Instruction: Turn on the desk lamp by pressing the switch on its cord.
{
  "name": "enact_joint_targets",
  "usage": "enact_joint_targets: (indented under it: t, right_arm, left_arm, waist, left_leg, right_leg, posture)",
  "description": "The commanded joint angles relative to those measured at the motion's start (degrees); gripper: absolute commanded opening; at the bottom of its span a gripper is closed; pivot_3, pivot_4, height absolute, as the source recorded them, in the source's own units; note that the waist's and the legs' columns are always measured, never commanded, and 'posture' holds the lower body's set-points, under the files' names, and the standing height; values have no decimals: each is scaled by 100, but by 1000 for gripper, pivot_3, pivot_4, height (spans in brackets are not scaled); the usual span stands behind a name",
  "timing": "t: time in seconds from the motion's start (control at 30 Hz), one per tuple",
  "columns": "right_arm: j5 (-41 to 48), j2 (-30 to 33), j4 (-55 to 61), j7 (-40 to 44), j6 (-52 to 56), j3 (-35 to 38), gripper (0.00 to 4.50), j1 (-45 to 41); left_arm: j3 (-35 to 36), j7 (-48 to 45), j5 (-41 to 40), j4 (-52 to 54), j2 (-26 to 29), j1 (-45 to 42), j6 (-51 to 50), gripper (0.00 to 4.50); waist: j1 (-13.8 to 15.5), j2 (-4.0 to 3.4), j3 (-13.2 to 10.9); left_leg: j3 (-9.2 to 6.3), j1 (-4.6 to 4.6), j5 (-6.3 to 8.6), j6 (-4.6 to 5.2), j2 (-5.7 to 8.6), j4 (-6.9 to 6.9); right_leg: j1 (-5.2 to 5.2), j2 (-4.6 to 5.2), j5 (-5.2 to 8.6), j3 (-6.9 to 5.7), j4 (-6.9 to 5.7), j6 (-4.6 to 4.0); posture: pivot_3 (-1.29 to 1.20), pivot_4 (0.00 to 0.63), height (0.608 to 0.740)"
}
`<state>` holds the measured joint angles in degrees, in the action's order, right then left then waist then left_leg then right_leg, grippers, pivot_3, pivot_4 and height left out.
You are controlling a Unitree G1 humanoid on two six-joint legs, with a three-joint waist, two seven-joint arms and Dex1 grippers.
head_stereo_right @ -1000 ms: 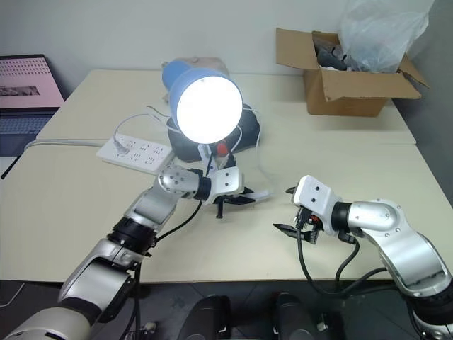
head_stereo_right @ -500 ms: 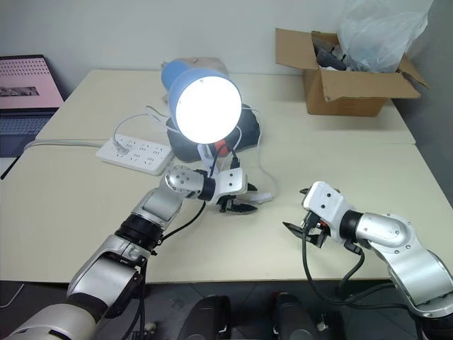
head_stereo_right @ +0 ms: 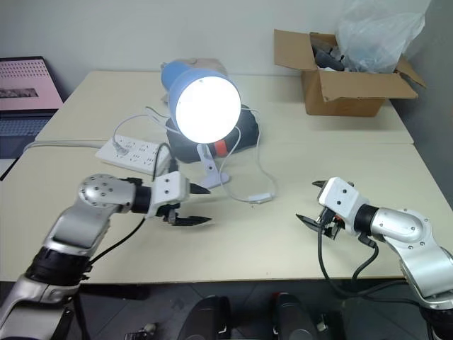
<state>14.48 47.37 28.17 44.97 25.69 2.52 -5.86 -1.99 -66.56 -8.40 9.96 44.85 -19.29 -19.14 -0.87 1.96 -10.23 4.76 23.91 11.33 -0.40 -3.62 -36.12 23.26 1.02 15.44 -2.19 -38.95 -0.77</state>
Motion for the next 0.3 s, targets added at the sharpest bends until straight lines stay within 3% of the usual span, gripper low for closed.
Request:
enact_joint_targets:
  t: [0.03,0.3]
  right_arm:
    - [349,14,-246,363,-318,356,4500,-204]
    - [344,163,-923,921,-665,269,4500,-642]
  left_arm:
    - [1097,438,-538,949,135,718,-492,3570]
    - [1729,741,-1259,1808,111,1840,-1091,3570]
  waist:
    - [1,0,0]
    - [40,0,0]
  left_leg:
    - [0,0,0,0,-1,1]
    - [0,-4,0,0,-2,2]
  right_leg:
    - [0,0,0,-1,0,0]
    - [-1,1,0,-2,-2,-1]
  posture:
    - [0,150,740]
    - [0,150,740]
